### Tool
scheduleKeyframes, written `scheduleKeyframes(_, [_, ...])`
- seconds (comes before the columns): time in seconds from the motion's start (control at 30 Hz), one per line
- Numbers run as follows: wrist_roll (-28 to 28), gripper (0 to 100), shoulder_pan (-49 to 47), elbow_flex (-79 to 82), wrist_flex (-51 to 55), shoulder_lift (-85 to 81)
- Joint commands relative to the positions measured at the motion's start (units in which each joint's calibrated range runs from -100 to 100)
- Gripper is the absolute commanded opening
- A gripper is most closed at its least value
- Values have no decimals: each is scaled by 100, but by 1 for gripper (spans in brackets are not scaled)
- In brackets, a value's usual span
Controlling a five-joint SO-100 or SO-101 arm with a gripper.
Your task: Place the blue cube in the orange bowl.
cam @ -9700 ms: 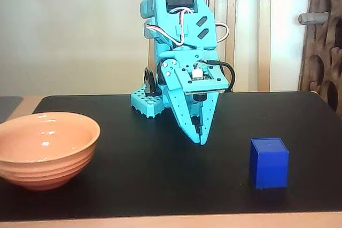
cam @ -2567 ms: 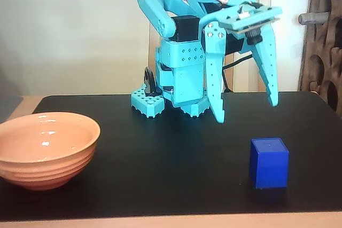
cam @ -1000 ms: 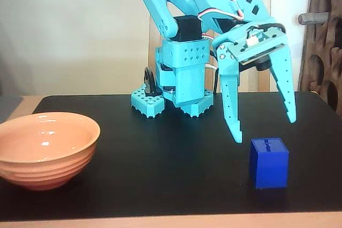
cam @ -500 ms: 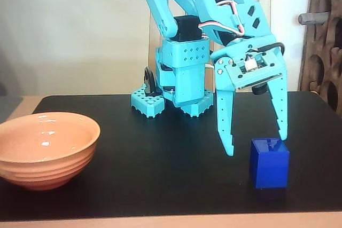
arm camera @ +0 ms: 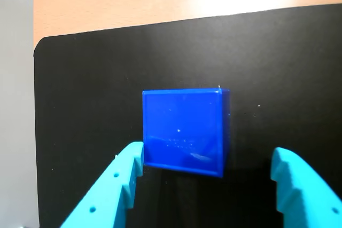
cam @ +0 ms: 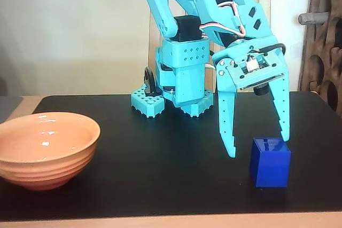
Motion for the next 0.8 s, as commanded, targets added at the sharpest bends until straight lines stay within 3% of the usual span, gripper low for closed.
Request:
scheduleKeyframes(0.0, [-119, 27, -172, -448, -148, -357])
scheduleKeyframes(0.77, [-88, 27, -142, -448, -183, 60])
